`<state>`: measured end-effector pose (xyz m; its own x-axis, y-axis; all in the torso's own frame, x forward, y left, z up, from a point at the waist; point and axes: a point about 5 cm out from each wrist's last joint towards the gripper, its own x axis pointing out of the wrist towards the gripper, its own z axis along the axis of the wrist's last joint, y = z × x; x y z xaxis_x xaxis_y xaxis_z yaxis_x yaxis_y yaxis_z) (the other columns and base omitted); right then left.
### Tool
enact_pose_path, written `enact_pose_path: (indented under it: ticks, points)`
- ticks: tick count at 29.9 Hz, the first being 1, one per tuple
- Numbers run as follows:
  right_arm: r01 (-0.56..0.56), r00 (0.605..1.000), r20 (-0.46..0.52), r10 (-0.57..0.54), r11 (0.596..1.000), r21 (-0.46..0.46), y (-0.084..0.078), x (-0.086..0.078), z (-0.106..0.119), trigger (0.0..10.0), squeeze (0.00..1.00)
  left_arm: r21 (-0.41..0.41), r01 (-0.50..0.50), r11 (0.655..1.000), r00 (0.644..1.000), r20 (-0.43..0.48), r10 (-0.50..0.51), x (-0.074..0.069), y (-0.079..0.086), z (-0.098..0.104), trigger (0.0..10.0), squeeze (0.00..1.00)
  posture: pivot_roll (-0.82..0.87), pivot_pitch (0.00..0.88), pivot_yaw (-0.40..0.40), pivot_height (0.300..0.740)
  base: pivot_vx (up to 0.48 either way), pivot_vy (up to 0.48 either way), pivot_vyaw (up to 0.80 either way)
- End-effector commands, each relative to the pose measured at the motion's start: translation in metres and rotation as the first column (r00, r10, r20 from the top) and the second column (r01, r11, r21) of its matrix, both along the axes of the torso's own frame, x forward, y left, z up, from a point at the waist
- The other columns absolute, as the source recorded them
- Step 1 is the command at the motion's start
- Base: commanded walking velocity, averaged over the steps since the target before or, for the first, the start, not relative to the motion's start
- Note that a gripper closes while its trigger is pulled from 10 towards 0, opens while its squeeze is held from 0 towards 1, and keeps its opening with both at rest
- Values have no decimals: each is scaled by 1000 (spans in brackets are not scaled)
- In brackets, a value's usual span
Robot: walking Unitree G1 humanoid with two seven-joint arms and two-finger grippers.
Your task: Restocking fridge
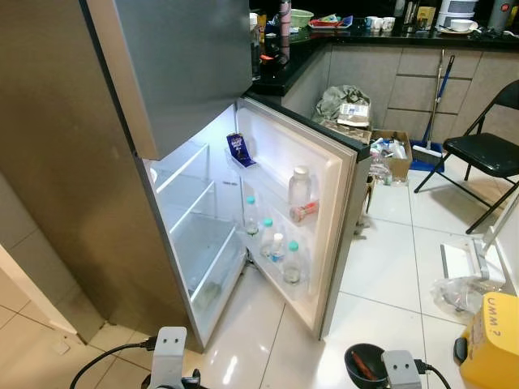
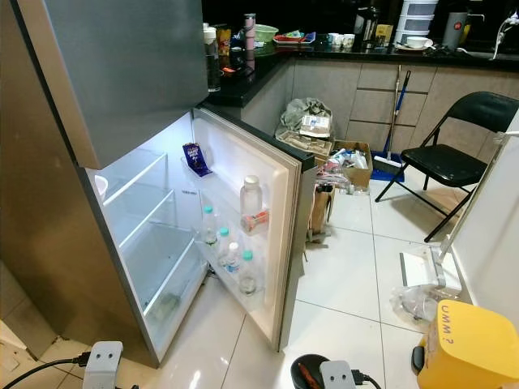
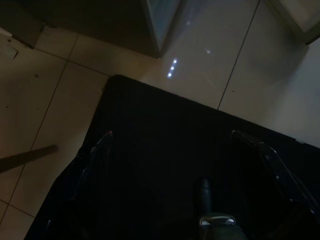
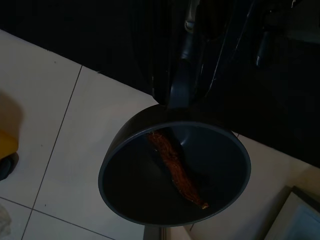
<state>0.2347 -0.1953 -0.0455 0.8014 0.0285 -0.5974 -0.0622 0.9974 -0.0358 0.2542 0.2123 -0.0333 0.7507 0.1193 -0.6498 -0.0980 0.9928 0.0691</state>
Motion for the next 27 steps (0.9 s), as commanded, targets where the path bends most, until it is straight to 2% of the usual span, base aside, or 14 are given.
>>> enact_pose_path:
  ticks: [1,27]
  points:
    - [20,1000,-15,-20,1000,8,-1,-3,-2,10000,0,6,-13,1000,1000,1,13,-2,5,0,10000,0,-61,107,27,740,270,0,0]
    - [22,1000,-13,-22,1000,10,1,-2,-2,10000,0,-3,-17,1000,1000,-1,17,-3,7,0,10000,0,-58,106,28,740,322,0,0]
